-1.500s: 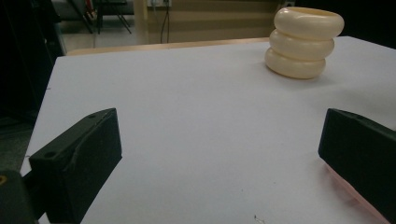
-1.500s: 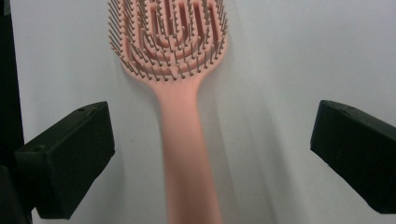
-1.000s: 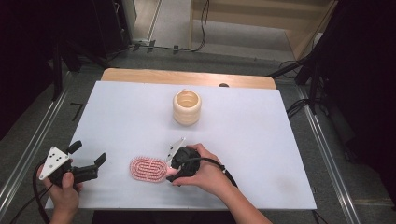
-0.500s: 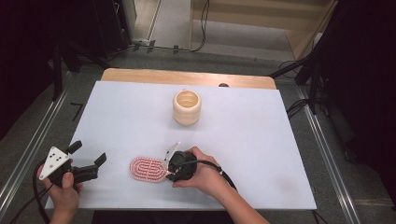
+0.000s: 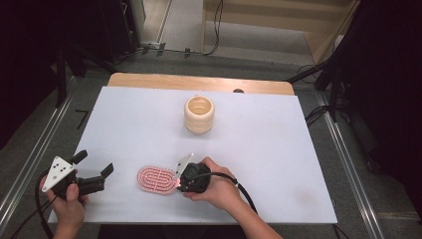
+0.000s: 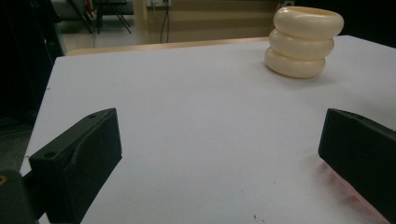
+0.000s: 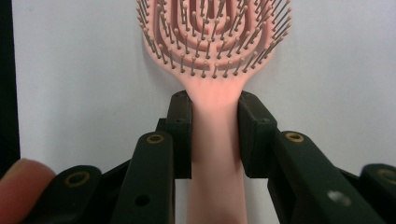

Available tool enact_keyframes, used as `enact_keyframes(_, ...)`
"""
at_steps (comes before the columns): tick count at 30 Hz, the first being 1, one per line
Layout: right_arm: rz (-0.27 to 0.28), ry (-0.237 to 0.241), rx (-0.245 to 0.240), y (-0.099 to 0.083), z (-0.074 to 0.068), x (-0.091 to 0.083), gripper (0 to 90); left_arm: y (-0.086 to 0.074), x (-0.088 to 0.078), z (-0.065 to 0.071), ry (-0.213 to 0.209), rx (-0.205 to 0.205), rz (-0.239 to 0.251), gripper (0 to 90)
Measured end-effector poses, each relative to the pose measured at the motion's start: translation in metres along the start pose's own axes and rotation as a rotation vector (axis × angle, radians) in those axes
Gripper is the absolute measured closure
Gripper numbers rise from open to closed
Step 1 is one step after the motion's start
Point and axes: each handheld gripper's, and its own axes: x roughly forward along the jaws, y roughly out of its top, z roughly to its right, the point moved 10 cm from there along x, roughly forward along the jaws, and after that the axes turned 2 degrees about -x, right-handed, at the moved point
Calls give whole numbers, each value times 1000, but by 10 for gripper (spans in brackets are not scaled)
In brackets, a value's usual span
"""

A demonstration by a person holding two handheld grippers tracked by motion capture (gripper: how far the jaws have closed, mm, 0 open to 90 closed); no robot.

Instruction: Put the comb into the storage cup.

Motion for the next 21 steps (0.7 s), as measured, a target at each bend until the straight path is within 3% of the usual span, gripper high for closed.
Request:
enact_keyframes(2, 4, 2, 7, -1, 0, -2, 672, 0, 0, 0, 1, -1, -1, 0)
enact_keyframes(3, 22, 2, -11, 1, 1, -1, 672, 0, 0, 0, 1, -2, 0, 0)
enact_keyframes(4, 30, 1, 19, 1, 0, -4, 672, 0, 0, 0, 1, -2, 0, 0)
enact_keyframes(7, 80, 2, 4, 4, 3, -6, 672, 0, 0, 0, 1, 0, 0, 0)
enact_keyframes(12, 135, -12, 20, 6, 5, -14, 672, 0, 0, 0, 2, 0, -1, 0)
enact_keyframes(21, 201, -39, 50, 7, 8, -24, 673, 0, 0, 0, 6, 3, -2, 0)
